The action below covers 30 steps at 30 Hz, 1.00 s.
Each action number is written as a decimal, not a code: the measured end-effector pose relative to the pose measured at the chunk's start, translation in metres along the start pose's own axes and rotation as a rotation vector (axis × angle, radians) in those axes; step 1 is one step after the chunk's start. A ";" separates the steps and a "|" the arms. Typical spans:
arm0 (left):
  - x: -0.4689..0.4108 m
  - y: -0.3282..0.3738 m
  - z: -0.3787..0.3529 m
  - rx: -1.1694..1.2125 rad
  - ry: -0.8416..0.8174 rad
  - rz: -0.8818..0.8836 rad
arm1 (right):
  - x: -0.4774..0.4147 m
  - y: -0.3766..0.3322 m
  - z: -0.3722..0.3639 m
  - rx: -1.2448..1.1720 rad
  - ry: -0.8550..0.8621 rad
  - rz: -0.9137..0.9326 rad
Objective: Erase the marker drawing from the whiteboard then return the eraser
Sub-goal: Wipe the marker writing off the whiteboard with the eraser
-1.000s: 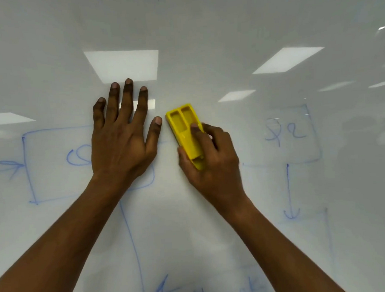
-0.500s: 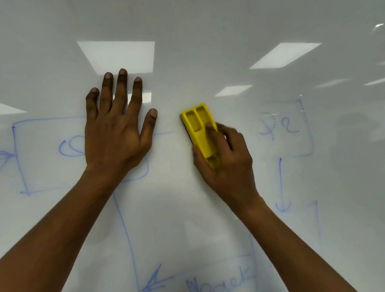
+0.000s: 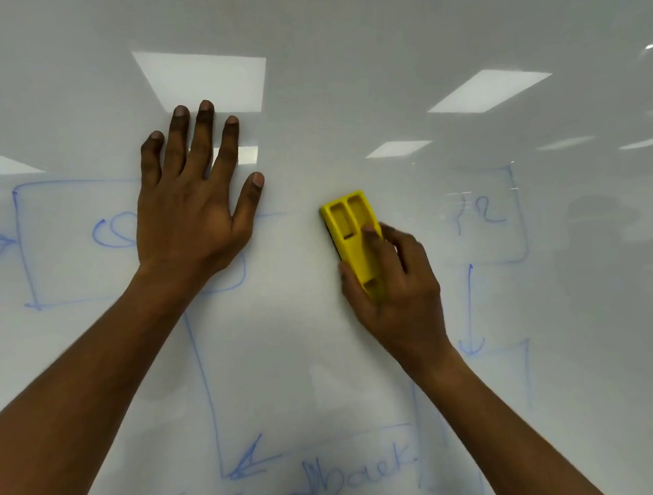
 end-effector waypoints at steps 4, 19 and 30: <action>0.001 0.001 0.000 0.001 -0.001 0.007 | 0.012 0.049 0.024 0.044 0.069 -0.155; 0.002 0.001 -0.005 0.023 -0.032 0.000 | -0.010 0.082 0.027 0.061 0.134 -0.440; 0.001 0.002 -0.006 0.018 -0.035 0.000 | -0.017 0.048 0.017 0.090 0.087 -0.294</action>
Point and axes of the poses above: each hand's wrist, its own x-axis away from the middle knuckle, its own z-axis out of the back of the hand, y = z × x, the point moved 5 cm from there along -x, towards the middle knuckle, and after that the axes turned 2 degrees about z, right-handed, at the moved point
